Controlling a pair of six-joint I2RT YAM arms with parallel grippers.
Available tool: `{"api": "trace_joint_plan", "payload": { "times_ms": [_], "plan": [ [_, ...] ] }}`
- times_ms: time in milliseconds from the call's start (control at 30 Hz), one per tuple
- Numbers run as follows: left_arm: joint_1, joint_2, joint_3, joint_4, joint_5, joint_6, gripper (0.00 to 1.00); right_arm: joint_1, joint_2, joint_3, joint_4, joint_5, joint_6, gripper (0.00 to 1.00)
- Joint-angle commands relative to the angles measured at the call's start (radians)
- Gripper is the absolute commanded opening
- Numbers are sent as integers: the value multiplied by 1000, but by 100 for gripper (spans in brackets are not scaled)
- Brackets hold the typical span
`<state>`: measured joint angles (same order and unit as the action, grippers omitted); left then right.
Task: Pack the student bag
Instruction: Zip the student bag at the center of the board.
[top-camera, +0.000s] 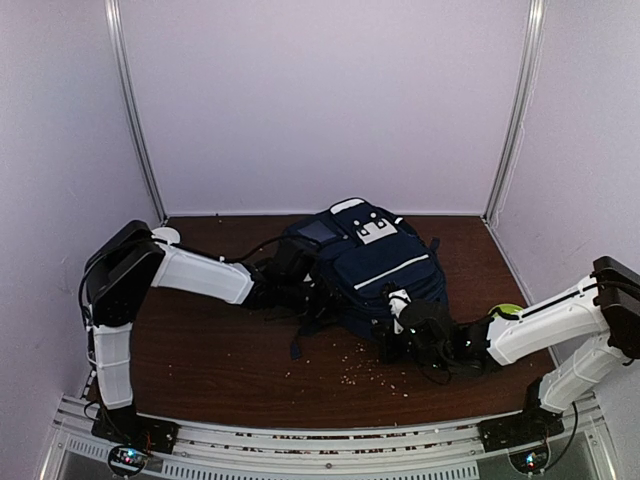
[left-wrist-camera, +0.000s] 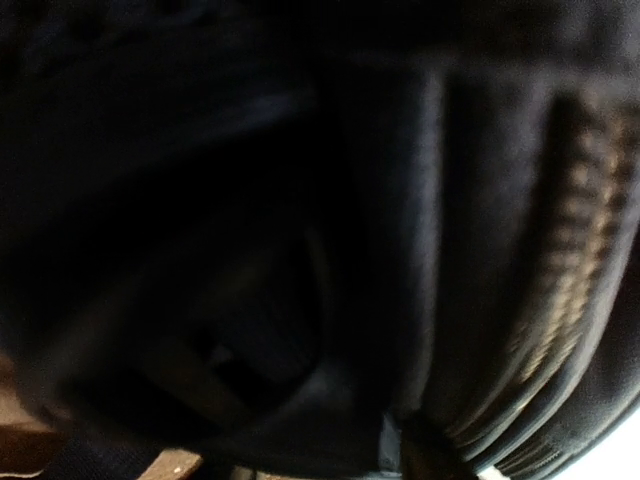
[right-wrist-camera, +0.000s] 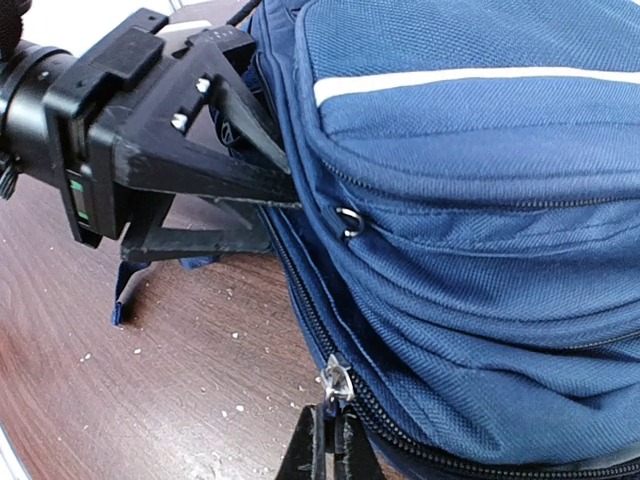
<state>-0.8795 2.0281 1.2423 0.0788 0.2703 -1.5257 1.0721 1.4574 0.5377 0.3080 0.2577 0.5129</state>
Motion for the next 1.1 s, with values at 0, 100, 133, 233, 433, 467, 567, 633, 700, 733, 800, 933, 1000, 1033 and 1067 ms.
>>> {"api": "trace_joint_plan", "payload": {
  "times_ms": [0, 100, 133, 233, 433, 467, 567, 633, 700, 733, 800, 933, 1000, 1033, 1067],
  "plan": [
    [22, 46, 35, 36, -8, 19, 37, 15, -48, -1, 2, -5, -24, 0],
    [26, 54, 24, 65, -2, 14, 21, 18, -66, -8, -19, -4, -25, 0],
    [29, 54, 18, 73, -1, 13, 14, 18, -76, -10, -29, -3, -24, 0],
    [40, 49, -5, 90, -3, 11, 0, 23, -121, -26, -73, 0, -22, 0],
    [66, 10, -56, 112, -25, 10, 0, 27, -229, -64, -194, 40, -3, 0],
    [70, 4, -60, 110, -28, 14, 0, 27, -241, -70, -214, 50, 4, 0],
    [79, -14, -70, 99, -36, 28, 0, 27, -276, -97, -266, 84, 33, 0],
    [86, -27, -81, 84, -40, 38, 0, 26, -301, -115, -288, 101, 55, 0],
    [88, -37, -94, 85, -45, 42, 0, 27, -317, -135, -292, 107, 69, 0],
    [88, -40, -93, 87, -42, 46, 0, 27, -322, -141, -286, 104, 76, 0],
    [88, -42, -90, 84, -37, 54, 0, 27, -327, -153, -253, 72, 77, 0],
    [82, -66, -90, 77, -45, 76, 0, 29, -336, -212, -29, -67, 79, 1],
    [75, -83, -90, 70, -49, 82, 0, 33, -321, -229, 75, -104, 92, 10],
    [72, -86, -88, 73, -48, 82, 0, 40, -307, -232, 116, -111, 97, 15],
    [69, -89, -88, 77, -45, 81, 0, 48, -288, -230, 156, -121, 96, 19]
  ]
}}
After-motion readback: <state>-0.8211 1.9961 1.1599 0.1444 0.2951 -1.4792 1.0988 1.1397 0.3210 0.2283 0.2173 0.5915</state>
